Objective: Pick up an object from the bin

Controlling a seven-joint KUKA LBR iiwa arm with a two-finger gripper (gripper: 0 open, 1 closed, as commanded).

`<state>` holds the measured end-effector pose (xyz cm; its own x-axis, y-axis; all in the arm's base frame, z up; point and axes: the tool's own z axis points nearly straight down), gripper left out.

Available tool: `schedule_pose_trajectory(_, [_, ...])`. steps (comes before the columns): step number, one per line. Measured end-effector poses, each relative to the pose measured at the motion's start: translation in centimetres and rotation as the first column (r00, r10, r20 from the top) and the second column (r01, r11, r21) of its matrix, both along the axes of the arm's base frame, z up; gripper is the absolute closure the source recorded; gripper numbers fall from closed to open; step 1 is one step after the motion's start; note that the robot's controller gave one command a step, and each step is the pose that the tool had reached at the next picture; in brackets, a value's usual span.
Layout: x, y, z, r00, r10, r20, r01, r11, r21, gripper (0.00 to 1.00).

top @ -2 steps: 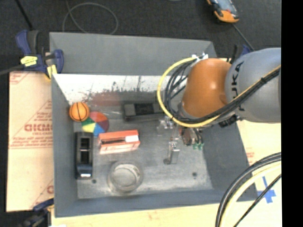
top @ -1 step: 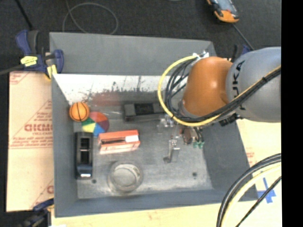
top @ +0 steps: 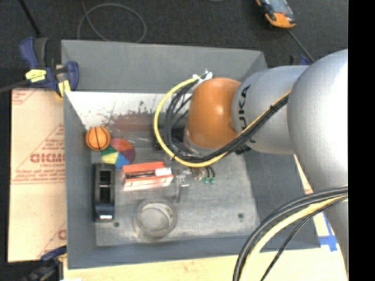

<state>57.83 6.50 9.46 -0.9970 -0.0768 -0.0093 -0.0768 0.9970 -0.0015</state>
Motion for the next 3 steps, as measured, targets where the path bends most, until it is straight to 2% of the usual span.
schedule_pose_trajectory(1, [0.6, 3.1, 1.7, 1.000, -0.001, -0.010, 0.001, 1.000, 0.002, 0.00])
schedule_pose_trajectory(2, [2.5, 5.5, 2.4, 0.992, 0.127, 0.000, -0.127, 0.992, 0.000, 0.00])
schedule_pose_trajectory(3, [1.8, 5.7, -2.3, 1.000, -0.002, -0.002, 0.002, 1.000, 0.003, 0.00])
